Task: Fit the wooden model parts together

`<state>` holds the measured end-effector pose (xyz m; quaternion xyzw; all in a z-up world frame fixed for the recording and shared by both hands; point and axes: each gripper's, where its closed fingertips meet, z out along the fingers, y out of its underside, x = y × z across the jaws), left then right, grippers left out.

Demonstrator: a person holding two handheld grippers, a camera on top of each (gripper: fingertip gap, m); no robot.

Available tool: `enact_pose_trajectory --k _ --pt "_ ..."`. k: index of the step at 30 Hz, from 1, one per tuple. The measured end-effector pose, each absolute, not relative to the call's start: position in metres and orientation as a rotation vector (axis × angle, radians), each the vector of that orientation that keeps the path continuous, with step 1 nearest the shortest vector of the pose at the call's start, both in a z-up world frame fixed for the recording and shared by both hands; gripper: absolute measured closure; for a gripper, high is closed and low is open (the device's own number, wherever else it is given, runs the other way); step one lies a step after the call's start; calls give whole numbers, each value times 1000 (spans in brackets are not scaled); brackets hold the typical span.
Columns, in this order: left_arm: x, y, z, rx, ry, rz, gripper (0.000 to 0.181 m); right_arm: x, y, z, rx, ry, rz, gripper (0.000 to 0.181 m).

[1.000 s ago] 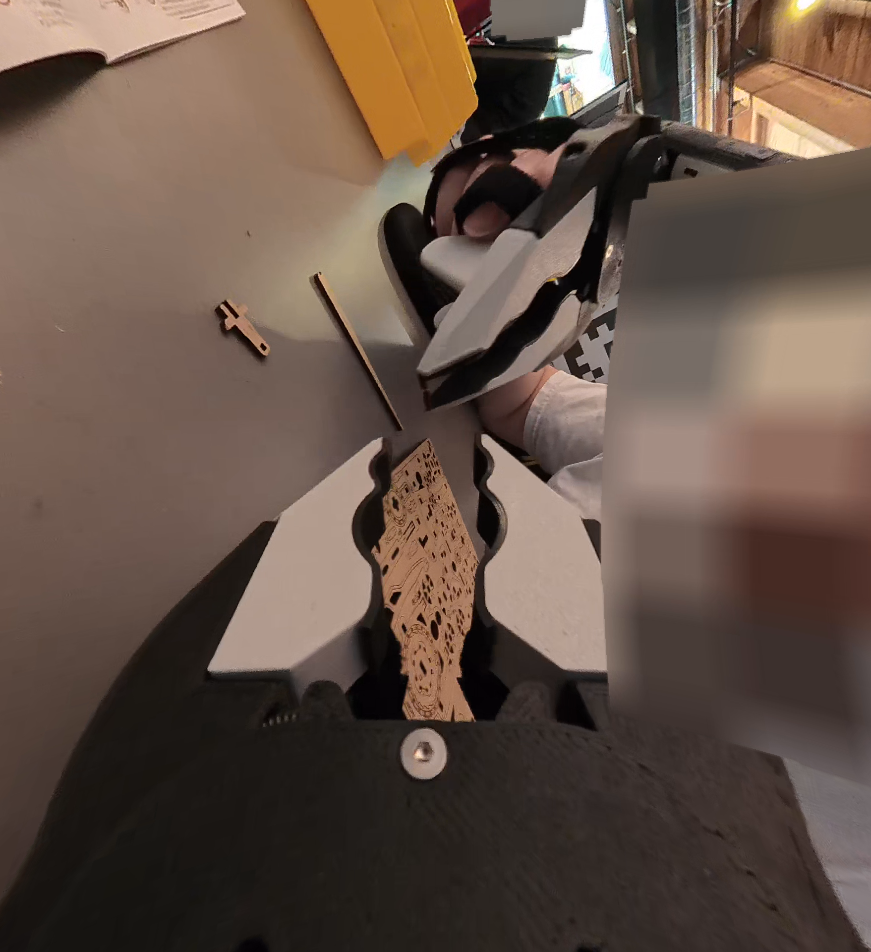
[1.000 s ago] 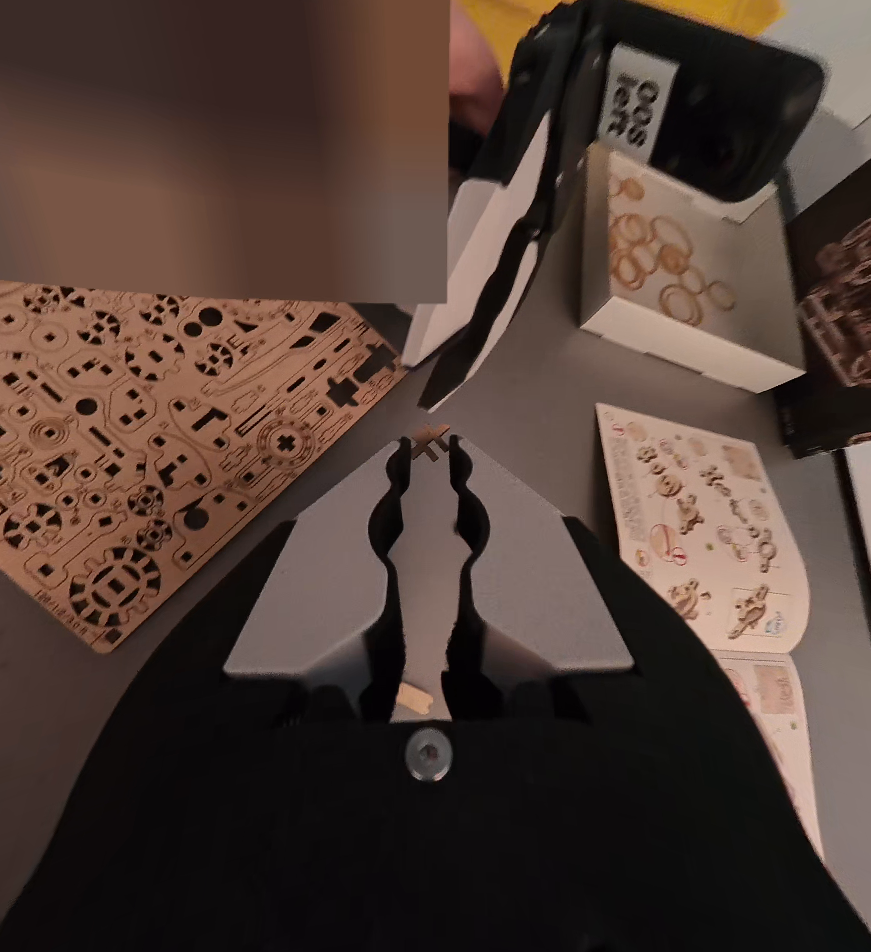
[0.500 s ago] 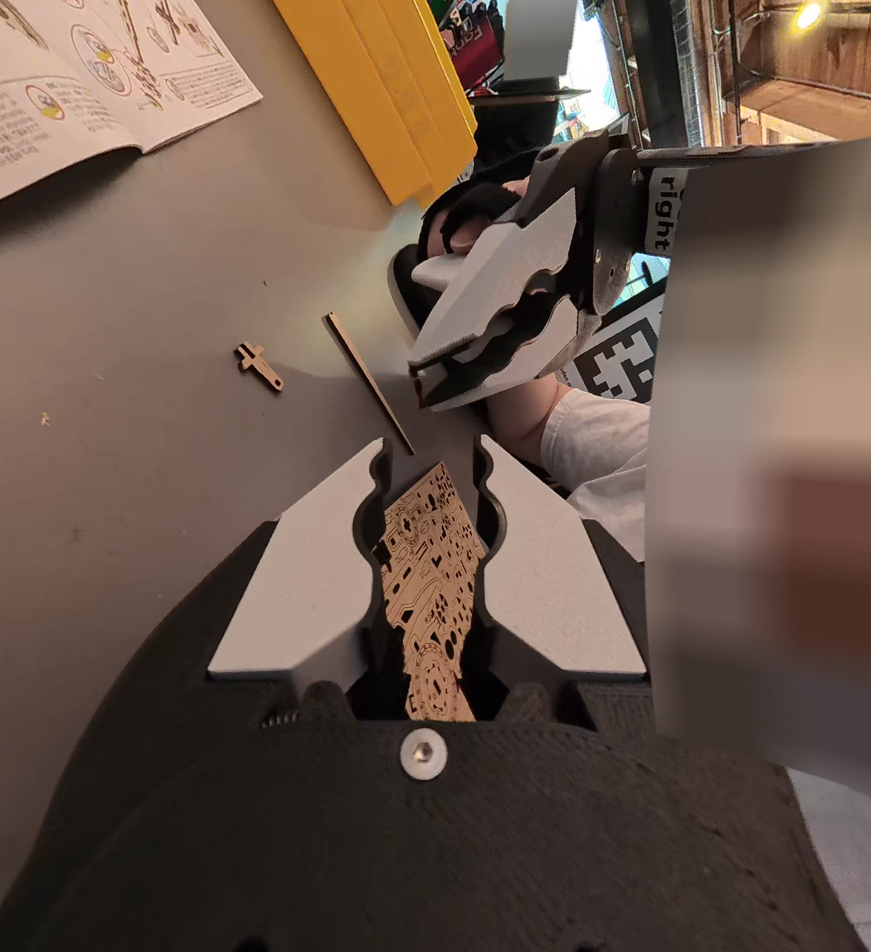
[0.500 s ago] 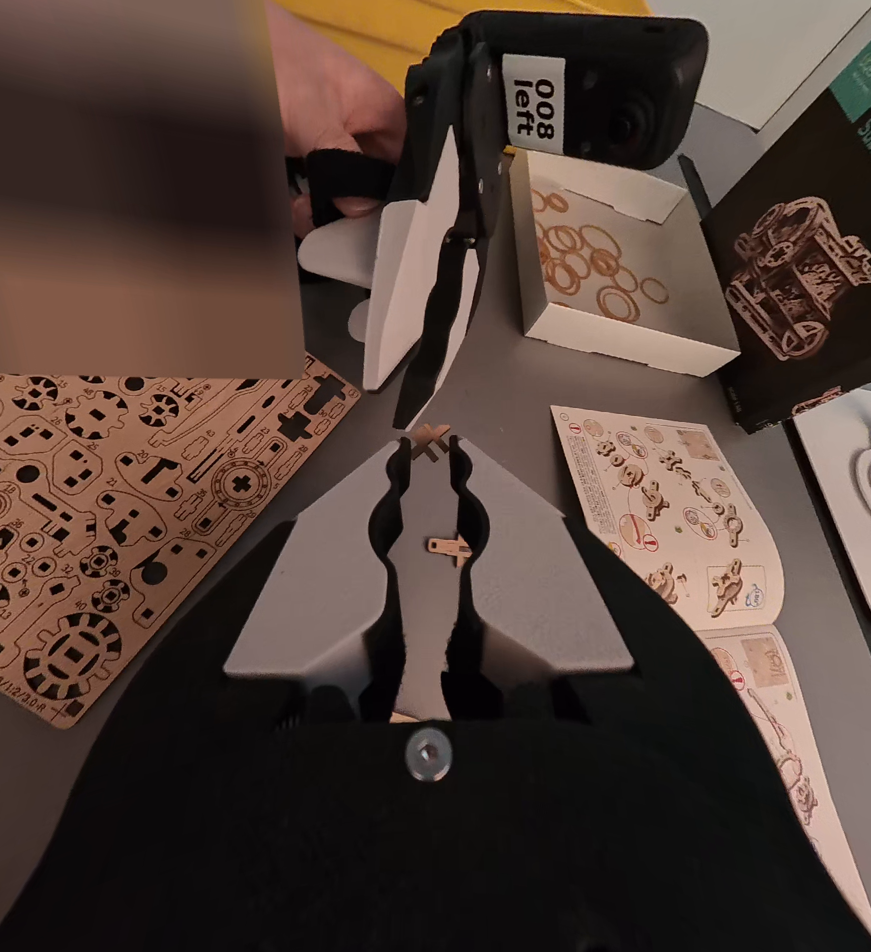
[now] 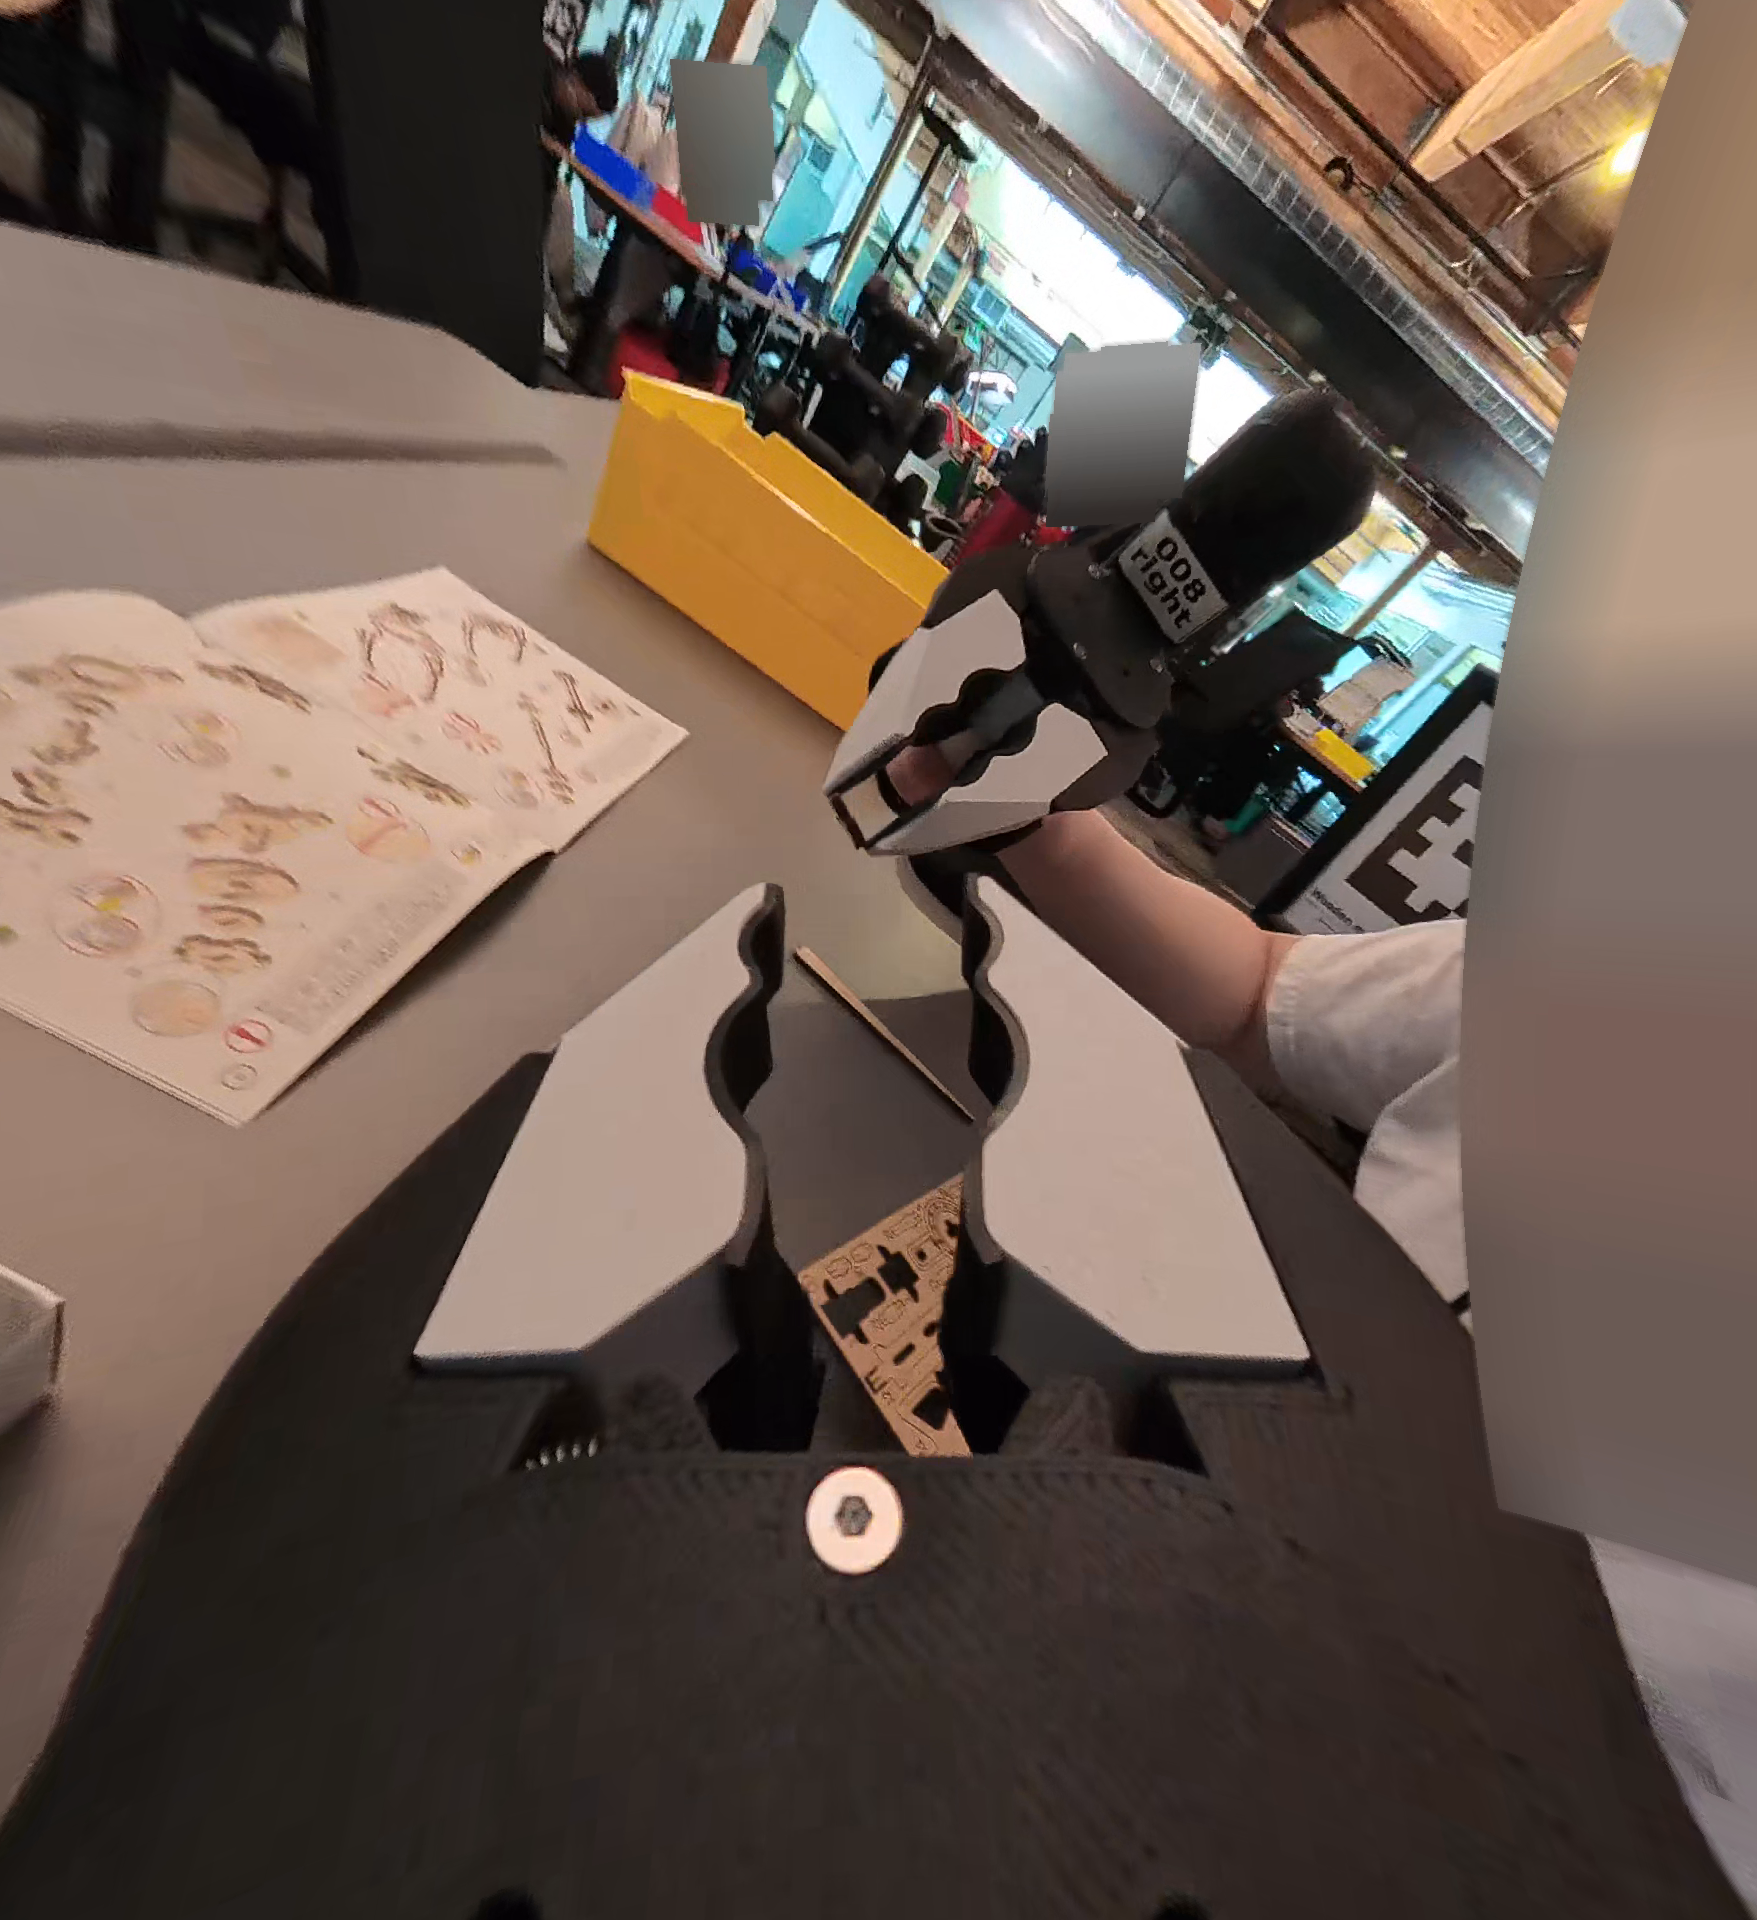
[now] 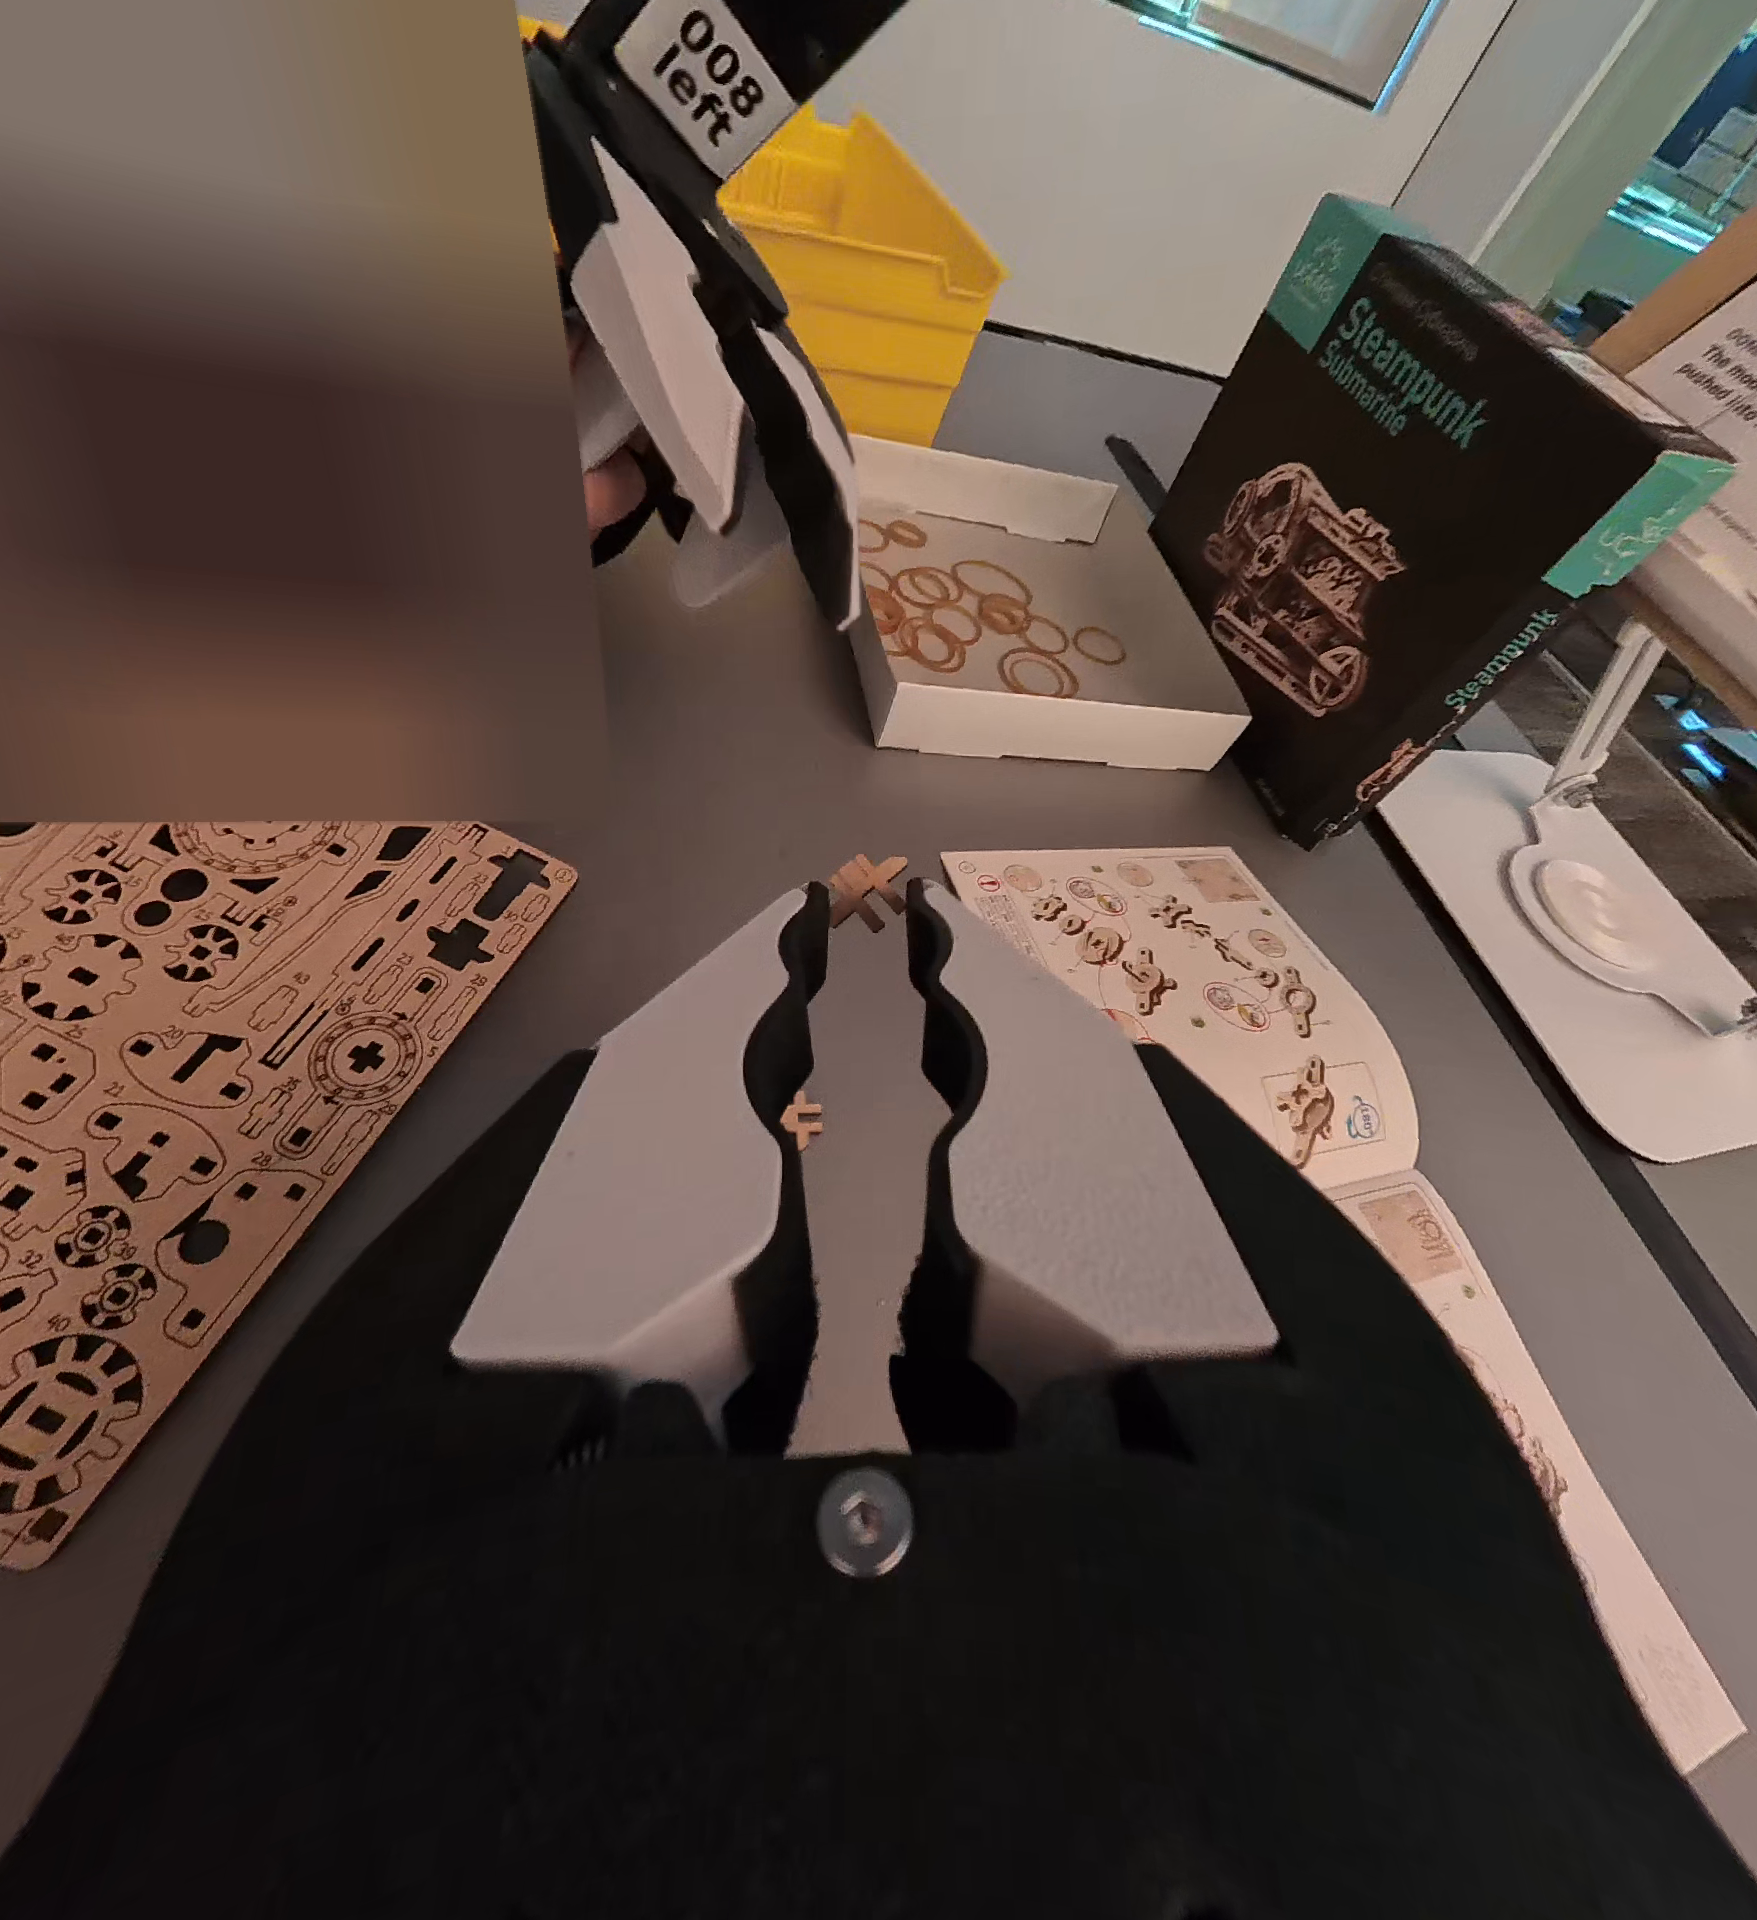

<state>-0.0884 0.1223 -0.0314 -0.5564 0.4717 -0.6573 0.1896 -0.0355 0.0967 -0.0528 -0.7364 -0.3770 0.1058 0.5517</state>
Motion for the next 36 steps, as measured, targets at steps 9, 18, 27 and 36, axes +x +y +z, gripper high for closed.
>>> enact_pose_trajectory --k 9,18,27,36 --pt "-92 126 -26 -1417 1374 -1577 165 -38 96 -48 -1709 -896 231 167" --pt "-91 133 -19 -1253 1350 -1264 145 -34 97 -44 -1677 -884 193 167" --pt "-84 112 -20 -1315 1313 -1563 127 -39 94 -28 -1569 -898 89 167" --pt "-82 110 -39 -1501 1321 -1596 158 -47 96 -33 -1547 -945 -13 167"
